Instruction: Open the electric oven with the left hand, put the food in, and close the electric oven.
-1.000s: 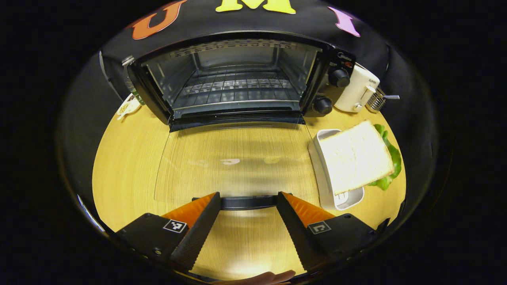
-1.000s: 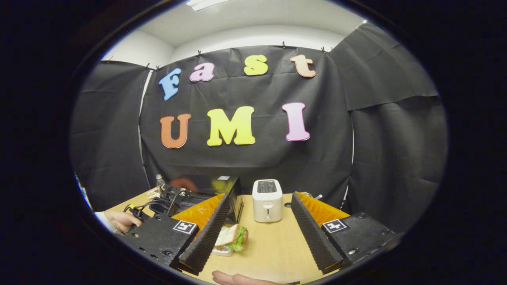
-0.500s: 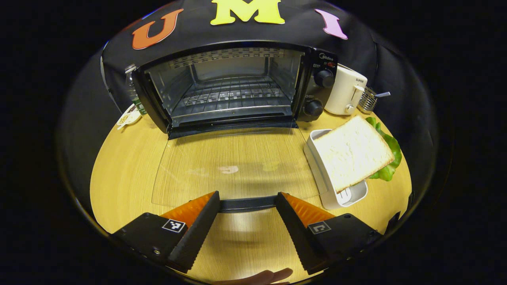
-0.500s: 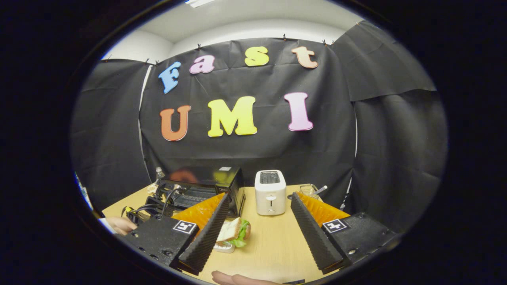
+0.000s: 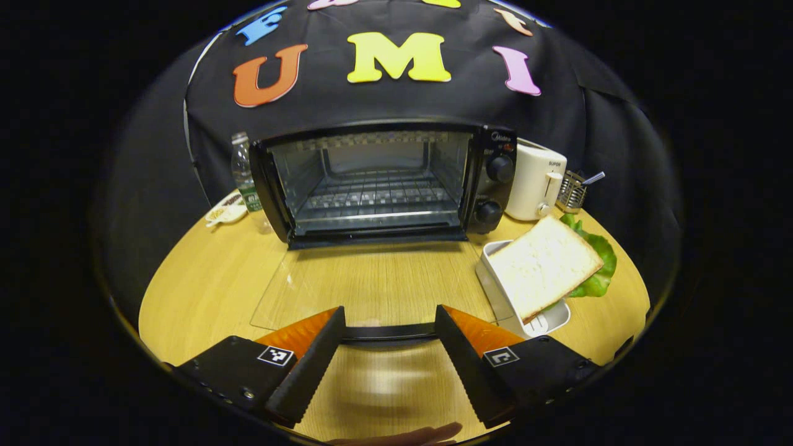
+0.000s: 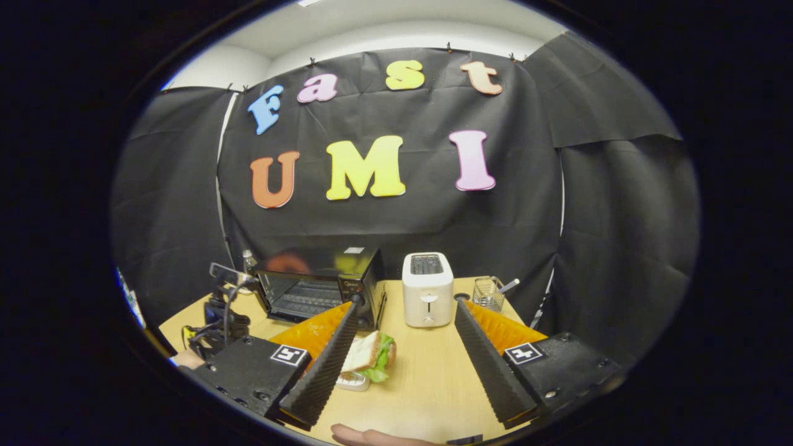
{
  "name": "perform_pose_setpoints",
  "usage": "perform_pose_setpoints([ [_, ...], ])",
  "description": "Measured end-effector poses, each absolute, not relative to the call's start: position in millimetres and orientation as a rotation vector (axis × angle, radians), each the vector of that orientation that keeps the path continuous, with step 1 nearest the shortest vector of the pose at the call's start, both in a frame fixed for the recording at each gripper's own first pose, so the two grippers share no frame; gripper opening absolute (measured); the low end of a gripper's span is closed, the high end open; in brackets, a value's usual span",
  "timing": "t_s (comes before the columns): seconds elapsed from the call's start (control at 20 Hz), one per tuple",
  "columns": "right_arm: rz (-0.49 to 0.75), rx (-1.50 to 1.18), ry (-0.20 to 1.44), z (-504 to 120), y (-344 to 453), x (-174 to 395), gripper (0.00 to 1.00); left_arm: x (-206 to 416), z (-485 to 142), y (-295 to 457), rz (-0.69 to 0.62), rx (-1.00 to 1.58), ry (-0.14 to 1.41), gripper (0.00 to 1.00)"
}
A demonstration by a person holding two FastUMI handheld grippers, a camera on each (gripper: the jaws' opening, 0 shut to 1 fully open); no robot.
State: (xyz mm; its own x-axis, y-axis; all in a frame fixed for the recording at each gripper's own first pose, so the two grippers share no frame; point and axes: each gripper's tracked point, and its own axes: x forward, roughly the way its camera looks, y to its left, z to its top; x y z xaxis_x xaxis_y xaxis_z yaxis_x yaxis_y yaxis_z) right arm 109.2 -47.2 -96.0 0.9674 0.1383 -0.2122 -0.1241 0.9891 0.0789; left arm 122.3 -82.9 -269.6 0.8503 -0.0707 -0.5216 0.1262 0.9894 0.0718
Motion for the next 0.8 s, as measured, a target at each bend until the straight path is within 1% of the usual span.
perform_pose_setpoints([
  [0.05, 0.145, 0.071, 0.242, -102, -46, 113, 0.91, 121, -254, -83, -0.105, 0.111, 0.486, 0.95],
  [0.1, 0.160, 0.077, 0.270, -107, -44, 118, 1.00, 115, -238, -83, -0.104, 0.110, 0.433, 0.95],
  [0.15, 0.176, 0.084, 0.302, -113, -42, 122, 1.00, 109, -223, -84, -0.110, 0.105, 0.385, 0.95],
  [0.2, 0.202, 0.084, 0.340, -120, -39, 128, 0.91, 104, -207, -84, -0.111, 0.101, 0.338, 0.95],
  [0.25, 0.224, 0.095, 0.385, -129, -36, 133, 1.00, 98, -191, -83, -0.110, 0.096, 0.293, 0.95],
  [0.45, 0.335, 0.164, 0.584, -167, -22, 153, 1.00, 68, -141, -83, -0.113, 0.105, 0.149, 0.95],
  [0.55, 0.385, 0.188, 0.694, -189, -16, 160, 1.00, 57, -123, -76, -0.092, 0.134, 0.081, 0.95],
  [0.65, 0.425, 0.233, 0.810, -213, -11, 165, 1.00, 45, -117, -73, -0.086, 0.124, 0.071, 0.95],
  [0.7, 0.442, 0.262, 0.860, -222, -8, 170, 0.90, 39, -118, -77, -0.100, 0.098, 0.078, 0.95],
  [0.8, 0.473, 0.292, 0.932, -238, -5, 180, 0.86, 30, -113, -78, -0.125, 0.064, 0.083, 0.94],
])
